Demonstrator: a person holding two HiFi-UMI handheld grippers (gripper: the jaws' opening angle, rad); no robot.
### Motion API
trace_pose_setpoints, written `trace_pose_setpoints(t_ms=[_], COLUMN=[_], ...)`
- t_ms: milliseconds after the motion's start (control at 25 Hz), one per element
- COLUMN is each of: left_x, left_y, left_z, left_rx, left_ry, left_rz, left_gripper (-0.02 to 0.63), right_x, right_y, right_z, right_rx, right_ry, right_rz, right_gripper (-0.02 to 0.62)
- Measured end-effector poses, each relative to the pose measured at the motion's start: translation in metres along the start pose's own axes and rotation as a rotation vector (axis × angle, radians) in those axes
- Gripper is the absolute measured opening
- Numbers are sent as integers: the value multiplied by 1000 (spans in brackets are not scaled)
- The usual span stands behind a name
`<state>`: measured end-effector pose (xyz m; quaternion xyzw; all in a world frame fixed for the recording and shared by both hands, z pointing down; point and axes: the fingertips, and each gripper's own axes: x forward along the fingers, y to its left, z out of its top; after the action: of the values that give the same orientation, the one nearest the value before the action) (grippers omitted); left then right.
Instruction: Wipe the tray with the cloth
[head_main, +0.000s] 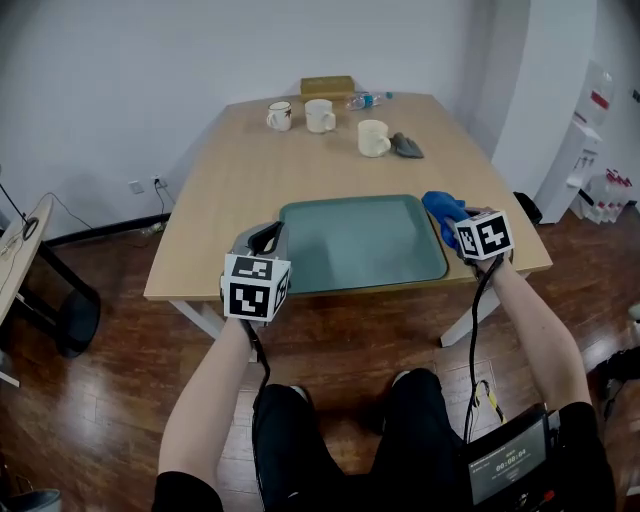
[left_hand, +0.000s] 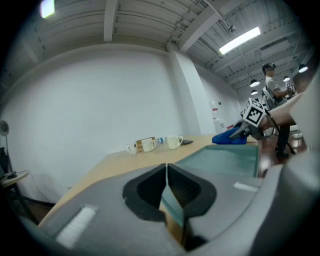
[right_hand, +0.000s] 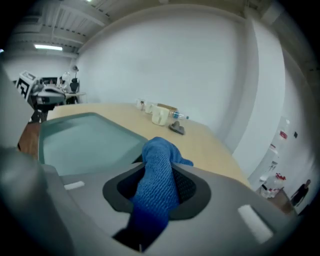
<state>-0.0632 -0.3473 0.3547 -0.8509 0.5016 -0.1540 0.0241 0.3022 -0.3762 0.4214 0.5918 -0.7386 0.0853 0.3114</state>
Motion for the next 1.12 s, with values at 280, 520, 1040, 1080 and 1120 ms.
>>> trace_pose_setpoints(t_ms=[280,520,1040,1080,1120], left_x=[-25,-21,-19,-19,-18], left_y=[-13,-15,-19,-19,-19], left_z=[-59,-77,-76,-76,-75], left_rx=[-12,-67,26,31,35], left_ry=[249,331,306,300,296], left_rz=[-112,-142,-145,-143,-146], left_gripper=[129,140,87,87,87], right_x=[24,58,93,91,89], right_y=[23,51,257,274,289], right_z=[48,57,141,146,151], right_rx=[-64,-163,-291,-307,-321], right_ry=[-11,134,20,8,-4], right_rz=[41,30,357,379,400], right_gripper=[114,114,114,114,114])
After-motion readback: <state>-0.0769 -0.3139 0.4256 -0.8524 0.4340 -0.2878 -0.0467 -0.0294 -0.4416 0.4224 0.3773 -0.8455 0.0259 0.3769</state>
